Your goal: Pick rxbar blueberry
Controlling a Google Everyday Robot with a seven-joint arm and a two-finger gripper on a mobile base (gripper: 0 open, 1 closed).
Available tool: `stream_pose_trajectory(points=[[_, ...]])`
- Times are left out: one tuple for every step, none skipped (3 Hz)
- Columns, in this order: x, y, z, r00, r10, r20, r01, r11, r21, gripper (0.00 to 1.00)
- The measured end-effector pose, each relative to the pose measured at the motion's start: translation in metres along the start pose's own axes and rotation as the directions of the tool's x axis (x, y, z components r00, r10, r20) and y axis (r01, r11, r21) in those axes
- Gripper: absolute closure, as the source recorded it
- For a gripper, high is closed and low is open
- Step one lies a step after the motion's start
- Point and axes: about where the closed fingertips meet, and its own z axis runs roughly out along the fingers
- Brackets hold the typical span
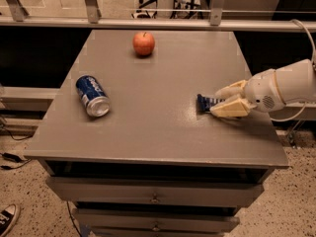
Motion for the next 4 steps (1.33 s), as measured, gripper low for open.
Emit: stream_pose_trajectory(points=[[-0.015,-0.001,-0.009,1.000,-0.021,0.012,0.021,0.9998,-0.001,0.95],[-0.047,0.001,-0.028,0.997,-0.063,0.037,0.063,0.9980,-0.006,1.00],[-0.098,0.009,-0.065,0.987,-0.130,0.099,0.131,0.9914,-0.003,1.00],[-0.102,0.009,-0.067,0.985,-0.134,0.105,0.135,0.9908,-0.003,1.00]])
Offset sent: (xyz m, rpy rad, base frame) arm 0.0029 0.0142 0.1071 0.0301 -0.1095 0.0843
